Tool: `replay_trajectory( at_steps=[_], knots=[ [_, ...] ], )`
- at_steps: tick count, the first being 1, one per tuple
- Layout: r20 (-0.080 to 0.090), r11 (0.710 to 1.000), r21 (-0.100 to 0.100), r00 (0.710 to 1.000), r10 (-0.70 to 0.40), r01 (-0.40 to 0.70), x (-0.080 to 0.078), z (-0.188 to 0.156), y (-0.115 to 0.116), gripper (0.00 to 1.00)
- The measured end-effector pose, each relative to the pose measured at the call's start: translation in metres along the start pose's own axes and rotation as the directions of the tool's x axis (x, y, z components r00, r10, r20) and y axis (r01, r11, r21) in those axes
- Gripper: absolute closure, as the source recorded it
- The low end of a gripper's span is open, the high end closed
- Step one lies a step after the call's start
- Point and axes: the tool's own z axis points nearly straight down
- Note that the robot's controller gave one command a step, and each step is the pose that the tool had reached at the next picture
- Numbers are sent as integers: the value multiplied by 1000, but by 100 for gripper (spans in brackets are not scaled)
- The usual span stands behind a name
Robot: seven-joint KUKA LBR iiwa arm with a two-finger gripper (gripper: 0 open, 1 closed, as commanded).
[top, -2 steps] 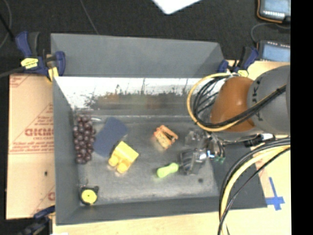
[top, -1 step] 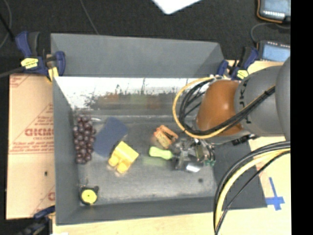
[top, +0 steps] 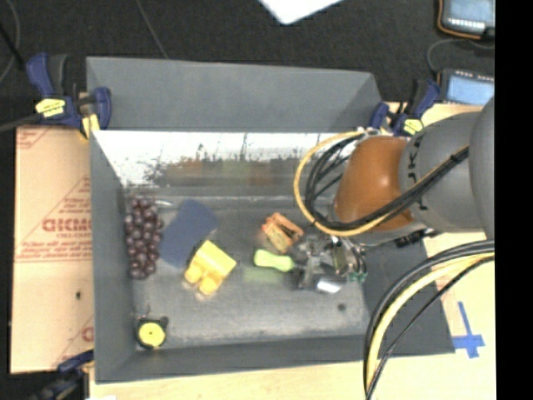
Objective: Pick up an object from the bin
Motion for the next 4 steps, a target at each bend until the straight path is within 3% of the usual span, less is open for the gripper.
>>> replay_trajectory(
  at_steps=[4],
  knots=[
    [3, 1000, 1, 1000, -3, 3, 0, -20, -1, 100]
  ],
)
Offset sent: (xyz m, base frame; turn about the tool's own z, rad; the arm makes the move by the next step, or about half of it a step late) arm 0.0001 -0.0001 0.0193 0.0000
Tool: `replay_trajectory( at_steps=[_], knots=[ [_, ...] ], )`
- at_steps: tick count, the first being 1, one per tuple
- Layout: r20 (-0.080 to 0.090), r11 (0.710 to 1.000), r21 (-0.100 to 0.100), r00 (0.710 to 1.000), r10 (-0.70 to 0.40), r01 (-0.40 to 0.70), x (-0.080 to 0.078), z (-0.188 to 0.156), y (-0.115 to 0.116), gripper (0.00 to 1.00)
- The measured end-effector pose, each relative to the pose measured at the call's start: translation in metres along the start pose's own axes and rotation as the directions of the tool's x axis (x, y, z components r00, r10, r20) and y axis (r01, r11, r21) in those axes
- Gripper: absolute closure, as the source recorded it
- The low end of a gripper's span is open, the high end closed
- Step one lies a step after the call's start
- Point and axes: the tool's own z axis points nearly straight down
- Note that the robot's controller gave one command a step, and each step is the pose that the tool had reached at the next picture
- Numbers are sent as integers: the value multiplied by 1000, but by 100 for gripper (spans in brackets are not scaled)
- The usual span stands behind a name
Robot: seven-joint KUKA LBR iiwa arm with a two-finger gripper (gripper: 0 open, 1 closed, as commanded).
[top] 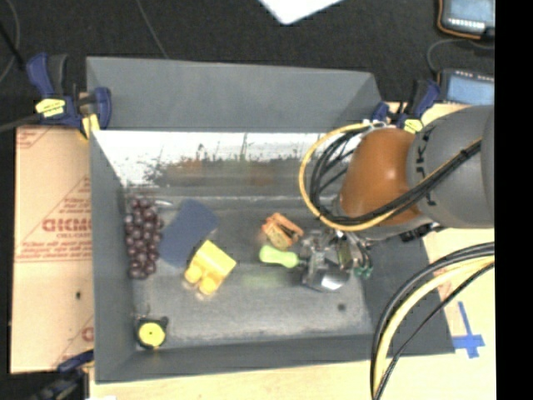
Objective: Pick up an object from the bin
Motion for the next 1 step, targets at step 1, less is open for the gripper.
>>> replay_trajectory(
  at_steps=[1],
  knots=[
    [3, 1000, 0, 1000, -1, 1, -1, -7, 0, 100]
  ],
)
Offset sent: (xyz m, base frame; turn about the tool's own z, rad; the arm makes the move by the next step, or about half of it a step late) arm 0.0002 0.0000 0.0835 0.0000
